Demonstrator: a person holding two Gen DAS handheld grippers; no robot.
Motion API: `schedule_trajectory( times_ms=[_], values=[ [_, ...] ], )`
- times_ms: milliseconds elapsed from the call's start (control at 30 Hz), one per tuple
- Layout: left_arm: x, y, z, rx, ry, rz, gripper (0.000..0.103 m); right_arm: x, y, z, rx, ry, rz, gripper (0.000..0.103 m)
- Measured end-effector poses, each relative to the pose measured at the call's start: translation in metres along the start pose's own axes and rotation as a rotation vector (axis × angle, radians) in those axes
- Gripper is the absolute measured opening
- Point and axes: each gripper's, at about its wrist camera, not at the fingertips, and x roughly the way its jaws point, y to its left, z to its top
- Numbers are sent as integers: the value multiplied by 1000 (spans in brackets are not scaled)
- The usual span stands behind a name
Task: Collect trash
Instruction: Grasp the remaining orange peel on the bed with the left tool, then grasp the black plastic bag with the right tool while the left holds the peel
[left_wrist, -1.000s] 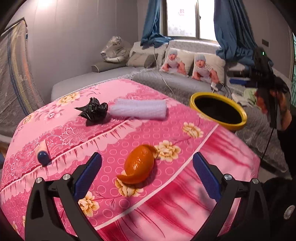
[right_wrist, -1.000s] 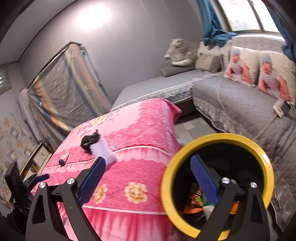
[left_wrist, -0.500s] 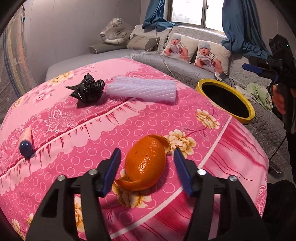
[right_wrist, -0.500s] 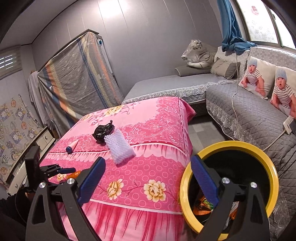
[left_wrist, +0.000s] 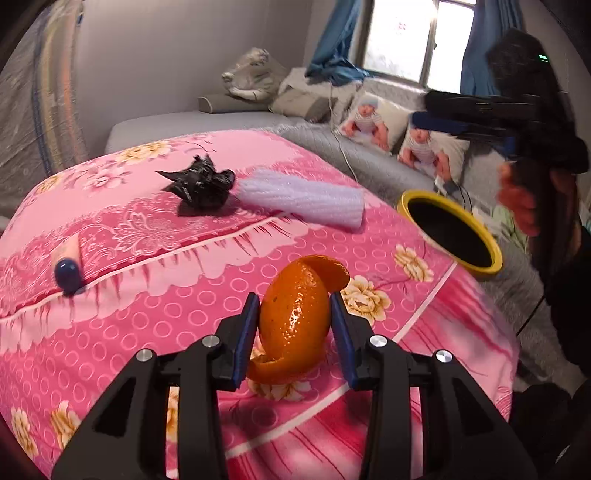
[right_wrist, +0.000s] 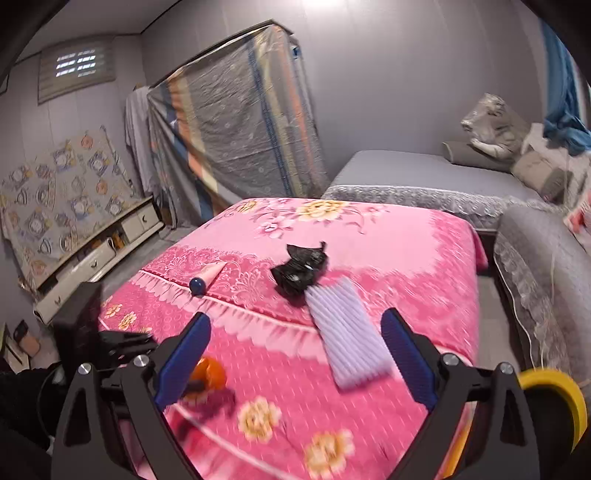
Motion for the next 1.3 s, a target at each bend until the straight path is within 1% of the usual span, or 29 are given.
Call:
schedule_trajectory(
  times_ms=[67, 200, 267, 333, 400, 500, 567, 600, 667, 700, 767, 867, 933, 1000, 1100, 1167, 1233, 1300],
  values=[
    [-13, 2, -3, -30, -27, 9, 37, 31, 10, 14, -37, 37, 3, 90],
    [-41, 8, -13, -80, -77, 36, 37, 97, 22, 32, -59, 108, -16, 90],
    [-54, 14, -17, -109, -100, 52, 37, 125, 28, 36, -86, 130, -57, 90],
    [-65, 20, -20, -139, -121, 62, 37, 157, 31, 36, -112, 171, -100, 90],
    [-74, 25, -22, -158, -145, 84, 37, 184, 29, 35, -101, 222, -129, 90],
    [-82, 29, -24, -176, -168, 89, 37, 213, 24, 35, -97, 251, -188, 88],
    [-87, 32, -25, -188, -180, 88, 37, 227, 20, 36, -87, 278, -197, 80],
    [-88, 33, -25, -192, -184, 90, 37, 232, 18, 37, -80, 288, -198, 78],
    [-91, 34, -26, -198, -193, 99, 37, 241, 15, 36, -71, 308, -202, 67],
    [-92, 34, -26, -198, -196, 102, 37, 244, 14, 37, -62, 316, -198, 64],
    [-93, 35, -26, -201, -202, 105, 37, 250, 12, 36, -41, 340, -180, 44],
    [-95, 35, -26, -215, -210, 105, 37, 245, 10, 35, -22, 344, -161, 34],
    [-95, 35, -25, -216, -212, 110, 37, 228, 8, 37, 18, 338, -109, 32],
    [-96, 32, -23, -212, -213, 123, 37, 210, 8, 39, 44, 322, -71, 32],
    [-100, 26, -18, -207, -223, 125, 37, 169, 11, 39, 73, 287, -1, 32],
    [-102, 17, -11, -194, -229, 146, 37, 139, 14, 35, 80, 264, 39, 32],
    [-102, 7, -4, -181, -230, 168, 37, 113, 14, 29, 96, 252, 76, 32],
    [-101, -3, 5, -172, -231, 167, 37, 83, 14, 20, 110, 235, 109, 32]
  ],
)
